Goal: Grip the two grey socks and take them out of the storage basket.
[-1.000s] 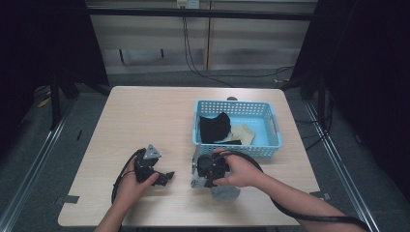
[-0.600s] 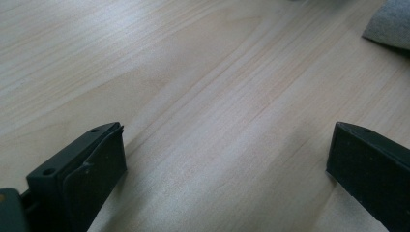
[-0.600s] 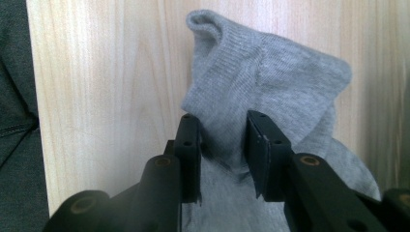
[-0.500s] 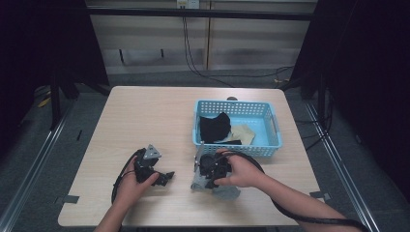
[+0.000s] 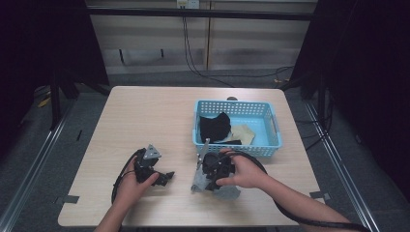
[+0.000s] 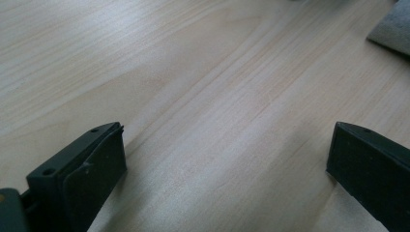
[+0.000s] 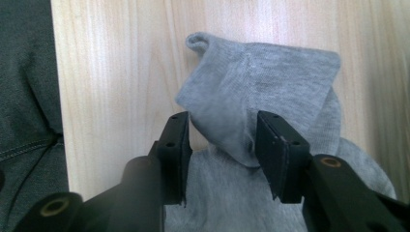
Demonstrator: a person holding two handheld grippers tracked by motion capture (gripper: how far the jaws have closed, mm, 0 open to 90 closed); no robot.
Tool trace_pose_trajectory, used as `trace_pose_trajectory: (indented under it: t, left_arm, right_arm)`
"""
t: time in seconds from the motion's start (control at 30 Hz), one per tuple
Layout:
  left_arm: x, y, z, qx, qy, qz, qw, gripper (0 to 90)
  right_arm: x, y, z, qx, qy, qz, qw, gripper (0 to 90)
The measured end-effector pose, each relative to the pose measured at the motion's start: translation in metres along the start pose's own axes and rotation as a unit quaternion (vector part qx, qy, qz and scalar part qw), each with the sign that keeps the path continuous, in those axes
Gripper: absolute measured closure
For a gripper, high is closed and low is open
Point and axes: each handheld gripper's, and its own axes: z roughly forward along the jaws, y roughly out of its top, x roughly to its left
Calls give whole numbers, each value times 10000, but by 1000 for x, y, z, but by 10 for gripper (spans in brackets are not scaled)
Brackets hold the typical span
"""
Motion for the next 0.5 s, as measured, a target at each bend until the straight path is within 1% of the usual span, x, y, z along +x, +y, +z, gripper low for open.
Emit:
trace_pose_trajectory:
  t: [0.13, 0.2, 0.27, 0.33, 0.4, 0.5]
  left_arm:
    - [0, 0, 0, -1, -1, -3, 10000, 0]
    - [0, 0, 0, -6, 1, 5, 10000, 0]
    - [0, 0, 0, -5, 1, 4, 10000, 0]
    - [0, 0, 0, -2, -1, -5, 10000, 0]
    - [0, 0, 0, -8, 1, 0, 10000, 0]
    - [0, 0, 0, -1, 0, -6, 10000, 0]
  right_arm:
    - [0, -3, -3, -50, -27, 92, 9999, 466]
    - [1, -5, -4, -52, -43, 121, 9999, 415]
    - [1, -7, -5, -75, -67, 219, 9997, 330]
    - [1, -7, -6, -109, -58, 210, 9997, 314]
    - [1, -9, -7, -178, -66, 258, 9995, 278]
    - [0, -13, -10, -248, -56, 334, 9991, 255]
